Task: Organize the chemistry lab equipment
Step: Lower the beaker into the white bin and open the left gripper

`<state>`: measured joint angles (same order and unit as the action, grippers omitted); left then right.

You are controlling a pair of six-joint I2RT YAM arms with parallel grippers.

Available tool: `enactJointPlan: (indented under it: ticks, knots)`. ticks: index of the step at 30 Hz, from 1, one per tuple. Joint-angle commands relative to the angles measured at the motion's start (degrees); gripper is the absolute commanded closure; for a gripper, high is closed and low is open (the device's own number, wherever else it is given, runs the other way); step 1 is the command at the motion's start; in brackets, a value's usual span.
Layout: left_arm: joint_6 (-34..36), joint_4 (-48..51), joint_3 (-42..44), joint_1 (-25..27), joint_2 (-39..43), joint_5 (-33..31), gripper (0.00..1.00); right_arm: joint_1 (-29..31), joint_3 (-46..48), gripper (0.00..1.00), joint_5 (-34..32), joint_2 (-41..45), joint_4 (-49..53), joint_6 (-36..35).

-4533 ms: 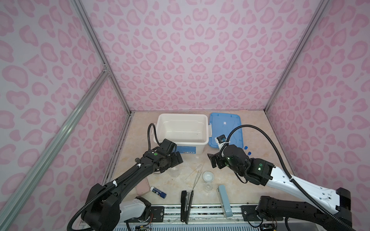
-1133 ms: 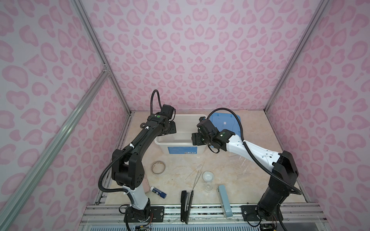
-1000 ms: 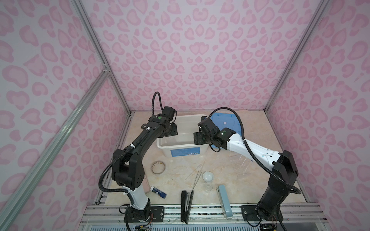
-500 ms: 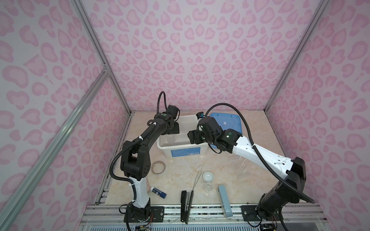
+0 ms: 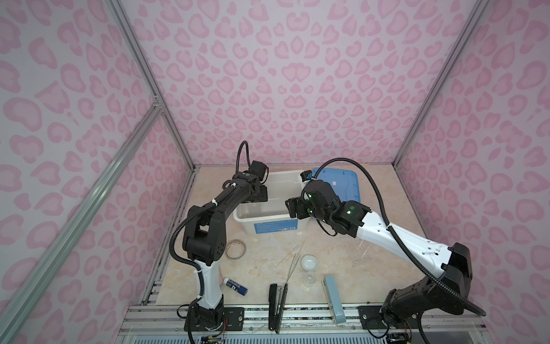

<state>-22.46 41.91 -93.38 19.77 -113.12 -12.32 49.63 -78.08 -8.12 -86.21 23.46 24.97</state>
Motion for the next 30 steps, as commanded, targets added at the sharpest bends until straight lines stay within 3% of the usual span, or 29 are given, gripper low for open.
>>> enactJointPlan:
  ticks: [1, 15, 21, 30]
  knots:
    - [0.2, -2.2, 0.5, 0.0, -0.6, 0.2, 0.24, 0.1, 0.9, 0.13, -0.6, 0.2, -1.4, 0.8]
    - [-0.6, -3.3, 0.7, 0.4, -2.8, 0.4, 0.18, -0.1, 2.0, 0.13, -0.7, 0.0, -1.4, 0.8]
    - [-0.9, -3.6, 2.2, 0.7, -0.9, -0.7, 0.24, -0.1, 2.5, 0.13, -0.7, 0.0, -1.8, 0.7]
    - [-0.7, -3.6, 2.9, 0.8, -0.1, -0.8, 0.13, -0.3, 2.2, 0.13, -0.2, -0.1, -1.7, 0.7]
